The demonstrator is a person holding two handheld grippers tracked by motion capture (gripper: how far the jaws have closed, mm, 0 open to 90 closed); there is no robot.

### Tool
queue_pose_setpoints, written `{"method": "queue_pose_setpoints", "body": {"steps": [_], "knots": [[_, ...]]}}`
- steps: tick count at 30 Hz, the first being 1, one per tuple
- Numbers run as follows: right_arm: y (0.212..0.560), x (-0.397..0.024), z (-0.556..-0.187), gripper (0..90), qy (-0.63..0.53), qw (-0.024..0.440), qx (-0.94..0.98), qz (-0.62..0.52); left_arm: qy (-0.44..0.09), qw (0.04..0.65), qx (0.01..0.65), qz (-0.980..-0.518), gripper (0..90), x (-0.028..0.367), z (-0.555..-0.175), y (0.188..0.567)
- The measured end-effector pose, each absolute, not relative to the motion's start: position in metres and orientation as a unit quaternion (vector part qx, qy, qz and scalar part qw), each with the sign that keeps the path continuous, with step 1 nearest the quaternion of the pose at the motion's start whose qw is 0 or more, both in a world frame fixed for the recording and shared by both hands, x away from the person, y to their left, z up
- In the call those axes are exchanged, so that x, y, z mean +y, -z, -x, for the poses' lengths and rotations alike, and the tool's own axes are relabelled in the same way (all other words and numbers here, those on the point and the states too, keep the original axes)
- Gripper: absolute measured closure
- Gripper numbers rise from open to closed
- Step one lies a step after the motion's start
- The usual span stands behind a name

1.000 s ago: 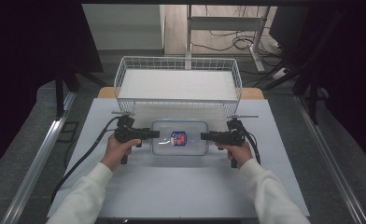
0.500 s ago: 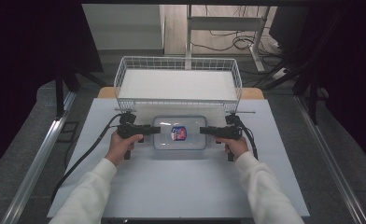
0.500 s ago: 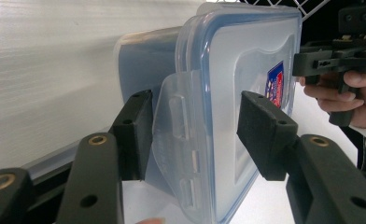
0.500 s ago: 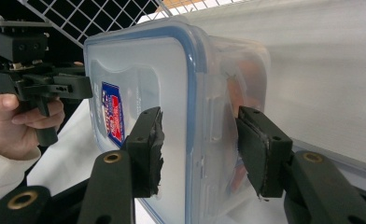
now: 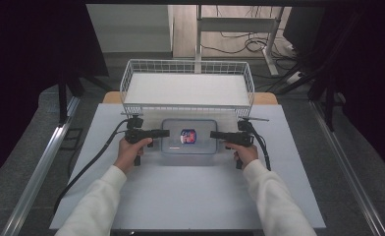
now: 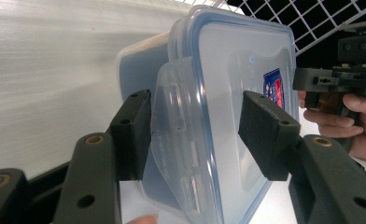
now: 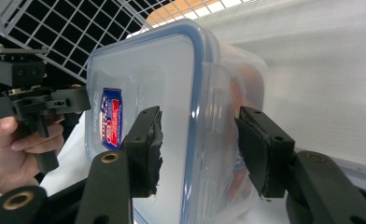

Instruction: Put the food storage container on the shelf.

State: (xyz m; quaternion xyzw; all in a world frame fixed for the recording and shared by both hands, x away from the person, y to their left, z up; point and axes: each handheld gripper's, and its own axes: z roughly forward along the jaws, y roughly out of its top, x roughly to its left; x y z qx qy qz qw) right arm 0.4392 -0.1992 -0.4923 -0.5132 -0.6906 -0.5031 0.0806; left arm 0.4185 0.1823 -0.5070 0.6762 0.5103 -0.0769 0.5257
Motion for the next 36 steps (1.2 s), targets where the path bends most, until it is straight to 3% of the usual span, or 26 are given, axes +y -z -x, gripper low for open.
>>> {"method": "queue_pose_setpoints", "body": {"steps": [7,11,13,14,18,24,29,34,36], "knots": [[0.491,-0.193,-0.435,47.8,0.496,0.032,-0.702,0.511,0.075,0.523,0.516,-0.675,41.0,0.181,-0.421,0.511],[0.487,-0.189,-0.43,42.3,0.497,0.014,-0.703,0.509,0.062,0.525,0.516,-0.674,33.7,0.182,-0.418,0.507],[0.483,-0.189,-0.424,41.2,0.498,-0.003,-0.71,0.499,0.042,0.519,0.511,-0.684,33.0,0.184,-0.413,0.501],[0.479,-0.189,-0.418,39.7,0.496,-0.02,-0.717,0.489,0.008,0.504,0.498,-0.706,33.0,0.187,-0.405,0.494],[0.471,-0.191,-0.403,40.4,0.496,-0.026,-0.725,0.476,-0.028,0.482,0.477,-0.734,31.4,0.187,-0.387,0.484],[0.461,-0.181,-0.361,51.1,0.429,-0.116,-0.811,0.381,-0.066,0.463,0.426,-0.775,27.8,0.178,-0.344,0.473],[0.466,-0.173,-0.344,61.8,0.408,-0.108,-0.834,0.356,-0.064,0.466,0.416,-0.778,28.0,0.172,-0.325,0.47],[0.476,-0.159,-0.328,79.5,0.384,-0.107,-0.858,0.324,-0.041,0.471,0.422,-0.774,29.0,0.173,-0.303,0.477],[0.477,-0.157,-0.328,81.2,0.378,-0.106,-0.862,0.32,-0.039,0.47,0.425,-0.773,29.2,0.175,-0.299,0.479]]}}
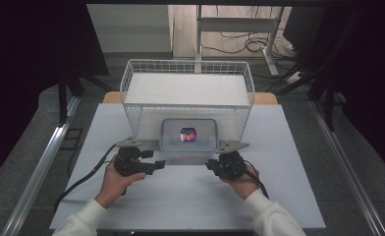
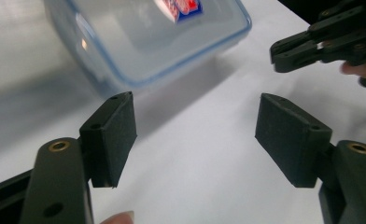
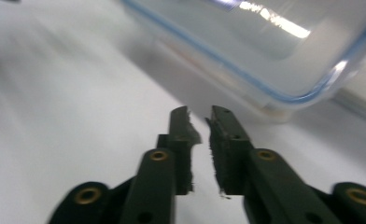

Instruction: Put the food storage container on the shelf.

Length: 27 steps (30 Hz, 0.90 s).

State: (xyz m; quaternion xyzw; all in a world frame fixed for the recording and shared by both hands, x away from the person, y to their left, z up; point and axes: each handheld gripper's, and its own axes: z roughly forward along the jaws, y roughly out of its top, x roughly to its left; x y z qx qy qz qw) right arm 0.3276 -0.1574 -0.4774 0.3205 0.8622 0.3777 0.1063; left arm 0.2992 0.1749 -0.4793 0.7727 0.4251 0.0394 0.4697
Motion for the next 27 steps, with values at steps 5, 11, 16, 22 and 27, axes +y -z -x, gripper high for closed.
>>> {"method": "queue_pose_setpoints", "body": {"steps": [5,11,16,22,27], "knots": [[0.488,-0.141,-0.328,87.6,-0.349,0.12,0.88,-0.298,-0.042,0.456,0.433,-0.776,31.0,0.184,-0.285,0.491],[0.497,-0.118,-0.341,88.8,-0.34,0.127,0.882,-0.302,-0.046,0.444,0.437,-0.781,30.5,0.188,-0.275,0.497],[0.507,-0.098,-0.353,88.8,-0.332,0.13,0.88,-0.315,-0.055,0.435,0.432,-0.788,29.7,0.19,-0.266,0.497],[0.512,-0.09,-0.365,88.9,-0.326,0.127,0.877,-0.329,-0.057,0.437,0.429,-0.789,28.5,0.189,-0.263,0.497],[0.516,-0.085,-0.368,88.9,-0.322,0.132,0.879,-0.327,-0.058,0.439,0.432,-0.786,27.7,0.191,-0.263,0.495]]}}
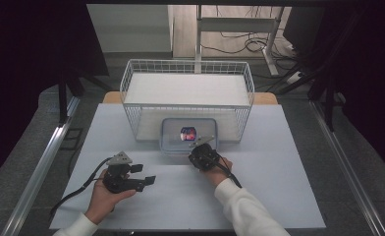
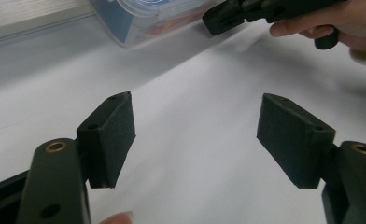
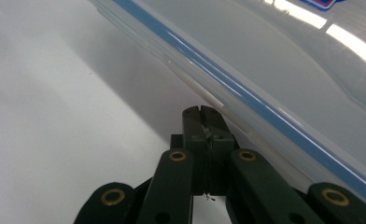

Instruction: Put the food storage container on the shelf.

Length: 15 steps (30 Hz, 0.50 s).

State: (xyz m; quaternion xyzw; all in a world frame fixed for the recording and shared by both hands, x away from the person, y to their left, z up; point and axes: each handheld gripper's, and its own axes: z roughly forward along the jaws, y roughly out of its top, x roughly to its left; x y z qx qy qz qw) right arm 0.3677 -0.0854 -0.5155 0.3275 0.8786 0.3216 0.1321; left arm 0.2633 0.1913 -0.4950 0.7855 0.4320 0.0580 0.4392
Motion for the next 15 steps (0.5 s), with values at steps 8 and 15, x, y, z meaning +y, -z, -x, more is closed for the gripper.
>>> {"method": "queue_pose_setpoints", "body": {"steps": [8,15], "knots": [[0.505,-0.089,-0.377,89.0,-0.344,0.12,0.863,-0.35,-0.051,0.44,0.431,-0.786,26.9,0.191,-0.264,0.495],[0.501,-0.087,-0.392,89.0,-0.349,0.108,0.852,-0.375,-0.053,0.437,0.432,-0.787,26.8,0.192,-0.264,0.495]]}}
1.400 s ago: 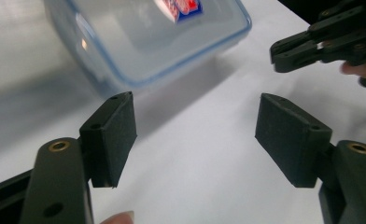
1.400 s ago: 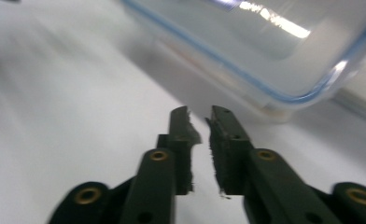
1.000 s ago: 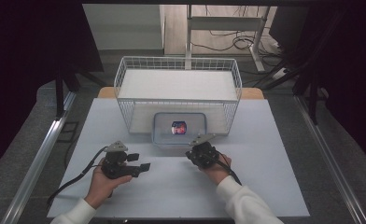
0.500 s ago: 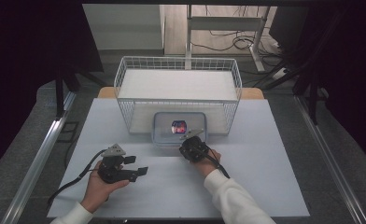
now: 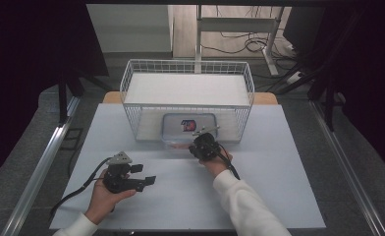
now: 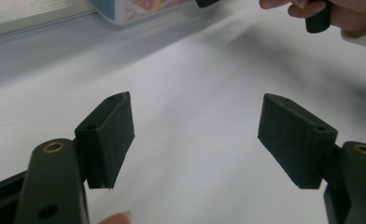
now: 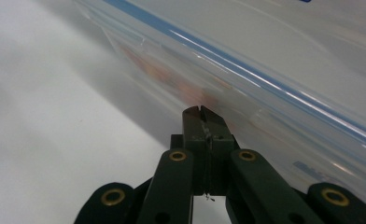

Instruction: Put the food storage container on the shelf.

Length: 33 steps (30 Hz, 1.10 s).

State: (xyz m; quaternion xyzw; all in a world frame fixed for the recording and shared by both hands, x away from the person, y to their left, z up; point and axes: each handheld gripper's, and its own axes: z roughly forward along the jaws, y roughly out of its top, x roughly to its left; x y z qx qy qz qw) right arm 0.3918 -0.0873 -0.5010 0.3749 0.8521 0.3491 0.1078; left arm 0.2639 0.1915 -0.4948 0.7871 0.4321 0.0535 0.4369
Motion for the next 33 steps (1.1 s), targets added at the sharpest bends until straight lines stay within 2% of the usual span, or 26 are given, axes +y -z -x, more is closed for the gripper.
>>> {"method": "queue_pose_setpoints", "body": {"steps": [9,10,16,25,26,33], "knots": [[0.5,-0.084,-0.413,89.0,-0.352,0.112,0.839,-0.4,-0.049,0.434,0.431,-0.79,26.0,0.19,-0.264,0.497],[0.5,-0.083,-0.419,89.0,-0.355,0.1,0.832,-0.413,-0.049,0.434,0.431,-0.79,25.7,0.19,-0.265,0.497],[0.501,-0.074,-0.435,89.0,-0.362,0.097,0.823,-0.427,-0.048,0.432,0.431,-0.791,25.4,0.19,-0.265,0.498],[0.501,-0.065,-0.446,89.0,-0.359,0.091,0.813,-0.45,-0.046,0.43,0.43,-0.792,25.1,0.189,-0.266,0.499],[0.505,-0.068,-0.455,89.0,-0.377,0.134,0.826,-0.398,-0.046,0.43,0.43,-0.792,25.1,0.189,-0.266,0.499],[0.505,-0.068,-0.456,89.0,-0.376,0.135,0.826,-0.397,-0.048,0.429,0.43,-0.793,25.1,0.189,-0.266,0.499]]}}
